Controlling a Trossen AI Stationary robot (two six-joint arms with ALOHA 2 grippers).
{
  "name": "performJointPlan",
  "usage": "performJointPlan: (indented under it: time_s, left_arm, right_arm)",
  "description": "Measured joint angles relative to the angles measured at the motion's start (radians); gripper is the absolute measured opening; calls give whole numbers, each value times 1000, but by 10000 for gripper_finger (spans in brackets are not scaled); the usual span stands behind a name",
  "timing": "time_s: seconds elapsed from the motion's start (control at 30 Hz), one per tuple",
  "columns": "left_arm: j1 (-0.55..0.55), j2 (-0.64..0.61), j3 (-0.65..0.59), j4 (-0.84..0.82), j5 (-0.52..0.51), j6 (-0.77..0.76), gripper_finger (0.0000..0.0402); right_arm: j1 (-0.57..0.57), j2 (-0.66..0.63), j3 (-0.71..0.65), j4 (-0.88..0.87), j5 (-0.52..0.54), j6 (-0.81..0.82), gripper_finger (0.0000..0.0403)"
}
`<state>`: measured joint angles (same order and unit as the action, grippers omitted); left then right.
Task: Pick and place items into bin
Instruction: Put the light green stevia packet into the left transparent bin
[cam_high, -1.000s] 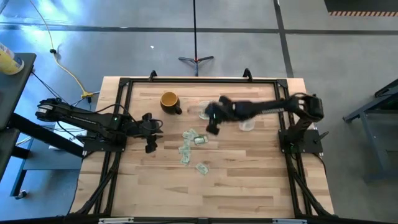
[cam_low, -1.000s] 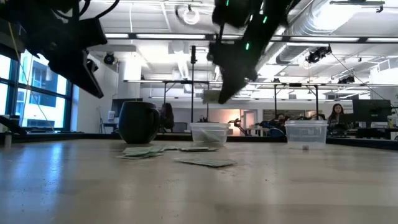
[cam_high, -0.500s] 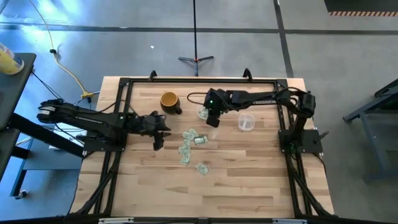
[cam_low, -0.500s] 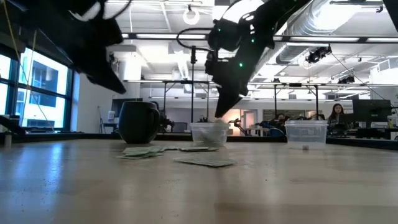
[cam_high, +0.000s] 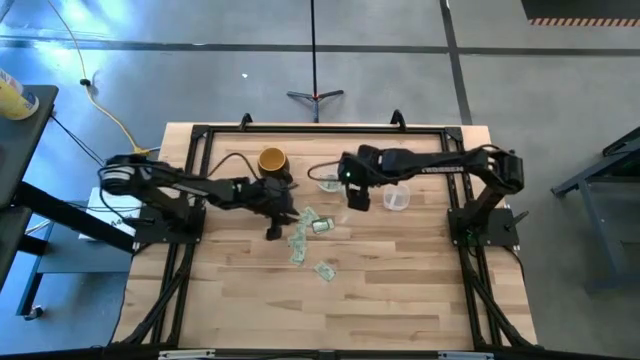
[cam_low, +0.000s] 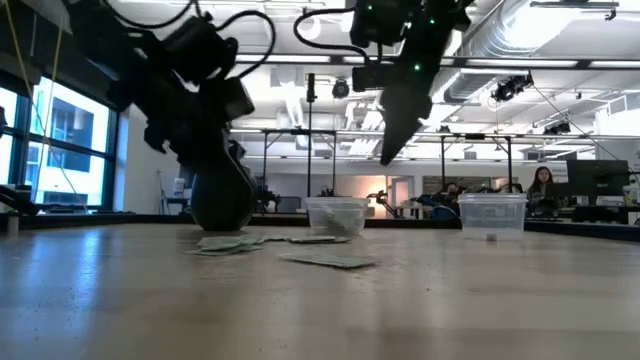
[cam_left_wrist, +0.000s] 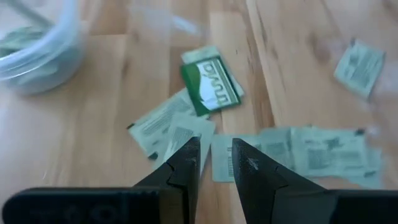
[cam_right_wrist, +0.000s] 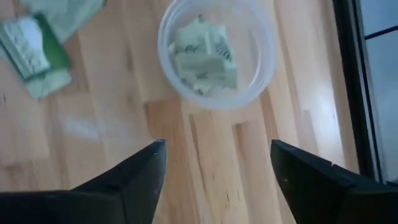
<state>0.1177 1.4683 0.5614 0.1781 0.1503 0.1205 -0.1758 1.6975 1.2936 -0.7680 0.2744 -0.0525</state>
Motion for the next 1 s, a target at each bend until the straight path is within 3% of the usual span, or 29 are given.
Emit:
performJointPlan:
  time_s: [0.23,0.5,0.63,0.7,0.83,1.0]
  left_arm:
    - [1,130,127,-189,-38,92,127]
    - [0,132,298,-418,-236,100,171]
    - [0,130,416,-565,-219,76,185]
    - [0,130,467,-575,-230,16,186]
    - [0,129,508,-532,-370,-104,192]
    - [0,130,508,-569,-386,-98,247]
  right_arm:
    - [65,-18,-87,-35,58,30,295]
    - [158,-102,-200,-22,121,75,304]
    - [177,-154,-231,-10,167,75,303]
    - [176,-184,-252,-5,185,82,303]
    - [163,-253,-296,5,196,106,303]
    - [144,-341,-361,35,195,114,303]
